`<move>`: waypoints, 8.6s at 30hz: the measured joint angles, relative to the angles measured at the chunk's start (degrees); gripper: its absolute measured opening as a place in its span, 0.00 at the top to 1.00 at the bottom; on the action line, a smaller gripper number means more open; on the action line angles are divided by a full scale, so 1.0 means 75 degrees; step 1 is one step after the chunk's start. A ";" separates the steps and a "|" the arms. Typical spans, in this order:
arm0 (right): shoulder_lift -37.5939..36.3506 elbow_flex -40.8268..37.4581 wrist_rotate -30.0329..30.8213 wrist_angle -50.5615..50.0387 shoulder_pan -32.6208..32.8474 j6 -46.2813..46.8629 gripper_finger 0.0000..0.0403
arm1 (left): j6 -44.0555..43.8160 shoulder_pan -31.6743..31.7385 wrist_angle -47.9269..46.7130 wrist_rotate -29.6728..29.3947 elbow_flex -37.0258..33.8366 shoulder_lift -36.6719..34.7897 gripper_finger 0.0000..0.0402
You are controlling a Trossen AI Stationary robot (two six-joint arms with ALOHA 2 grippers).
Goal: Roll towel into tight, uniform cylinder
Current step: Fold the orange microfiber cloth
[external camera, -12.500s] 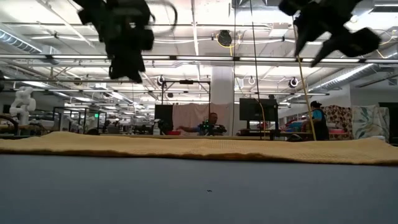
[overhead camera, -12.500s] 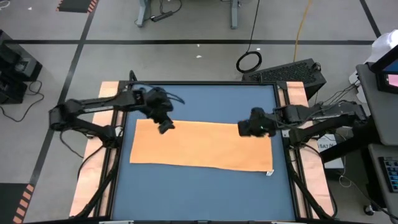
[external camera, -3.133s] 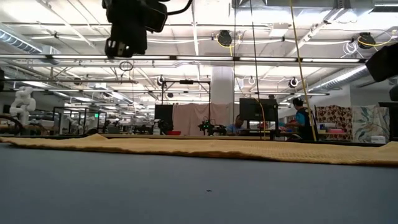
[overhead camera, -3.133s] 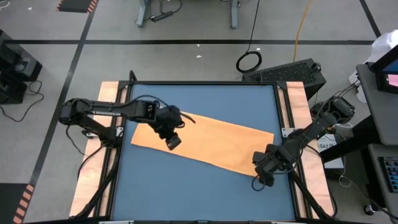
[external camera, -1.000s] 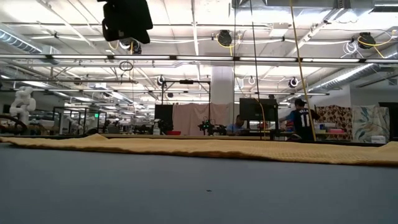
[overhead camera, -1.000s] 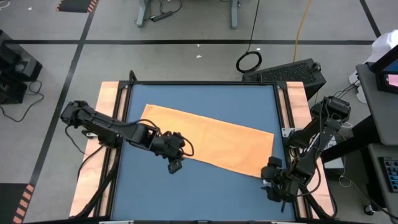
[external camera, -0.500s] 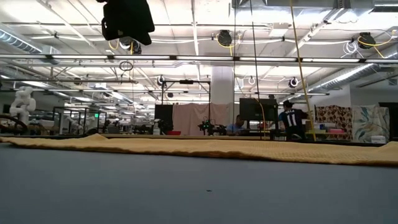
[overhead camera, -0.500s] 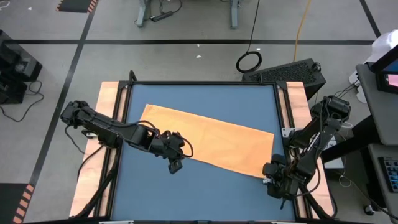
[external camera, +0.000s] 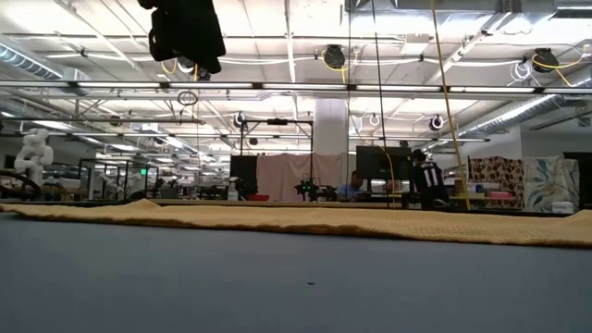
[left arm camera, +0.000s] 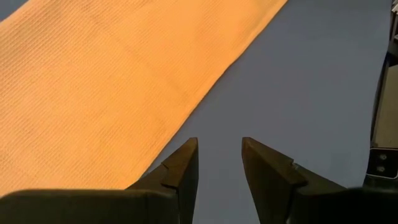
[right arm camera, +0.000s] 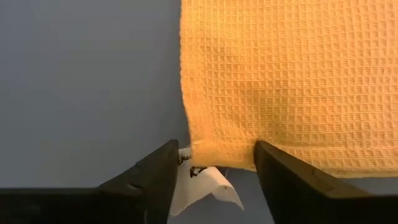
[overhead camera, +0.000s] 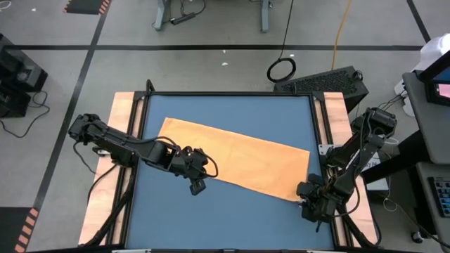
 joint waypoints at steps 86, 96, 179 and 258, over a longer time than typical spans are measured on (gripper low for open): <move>-0.3334 0.0000 -0.0420 0.1087 -0.1607 0.1803 1.00 | 0.6354 0.0213 0.8378 -0.0141 0.4520 0.7236 0.34; -0.3331 0.0000 -0.0417 0.1075 -0.1607 0.1783 1.00 | 0.5748 0.0224 0.7877 0.0405 0.4523 0.7245 0.34; 0.0740 0.2731 0.3387 0.0225 -0.1948 -0.3207 0.22 | 0.1725 0.2766 0.4309 0.8545 0.4363 0.5971 1.00; 0.1602 0.4109 0.2971 -0.2658 -0.2329 -0.0959 0.69 | 0.1381 0.3092 0.4140 0.7851 0.4357 0.5977 1.00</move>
